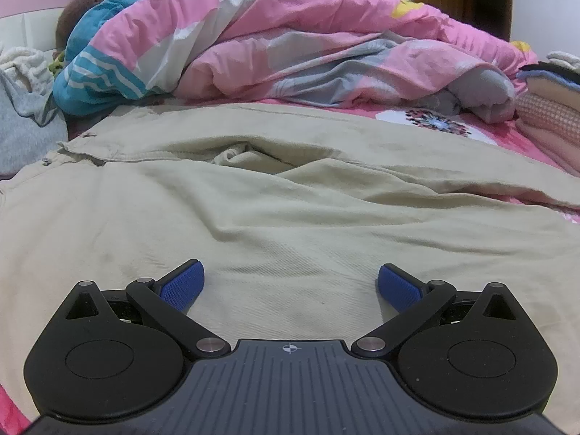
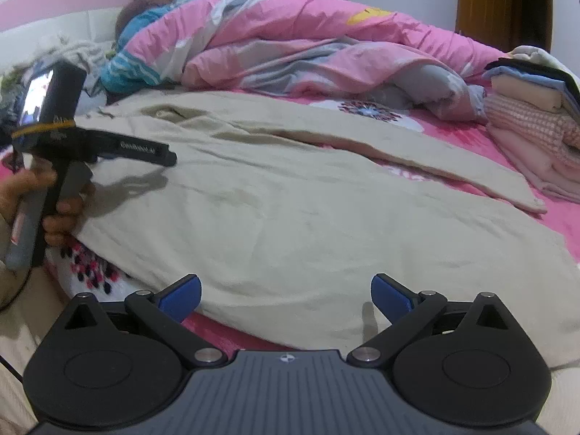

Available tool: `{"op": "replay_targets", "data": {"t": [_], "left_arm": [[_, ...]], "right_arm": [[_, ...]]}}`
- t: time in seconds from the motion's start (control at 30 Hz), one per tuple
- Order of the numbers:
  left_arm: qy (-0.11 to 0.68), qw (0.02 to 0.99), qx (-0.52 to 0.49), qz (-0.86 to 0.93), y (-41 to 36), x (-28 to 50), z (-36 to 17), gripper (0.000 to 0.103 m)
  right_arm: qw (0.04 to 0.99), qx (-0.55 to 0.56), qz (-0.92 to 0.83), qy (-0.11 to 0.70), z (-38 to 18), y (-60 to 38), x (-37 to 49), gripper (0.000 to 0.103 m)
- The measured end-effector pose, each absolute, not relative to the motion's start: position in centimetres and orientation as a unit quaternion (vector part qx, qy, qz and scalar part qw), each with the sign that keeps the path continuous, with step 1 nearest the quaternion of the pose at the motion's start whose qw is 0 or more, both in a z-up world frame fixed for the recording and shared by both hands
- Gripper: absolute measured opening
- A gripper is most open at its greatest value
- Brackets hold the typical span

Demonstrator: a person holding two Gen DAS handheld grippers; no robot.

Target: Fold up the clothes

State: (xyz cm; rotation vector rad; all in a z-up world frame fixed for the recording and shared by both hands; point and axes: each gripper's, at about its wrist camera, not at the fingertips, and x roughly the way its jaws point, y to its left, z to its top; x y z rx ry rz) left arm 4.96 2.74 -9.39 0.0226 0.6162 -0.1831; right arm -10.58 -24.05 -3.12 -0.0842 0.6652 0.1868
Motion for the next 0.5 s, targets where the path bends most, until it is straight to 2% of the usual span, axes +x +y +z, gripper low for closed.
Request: {"op": "replay_targets", "data": {"t": [0.5], "left_arm": [[0.243, 0.955, -0.108, -0.134, 7.2, 0.6, -9.7, 0.103]], "right_arm": [[0.942, 0.056, 0.131, 0.305, -2.5, -26.5, -12.2, 0.094]]}}
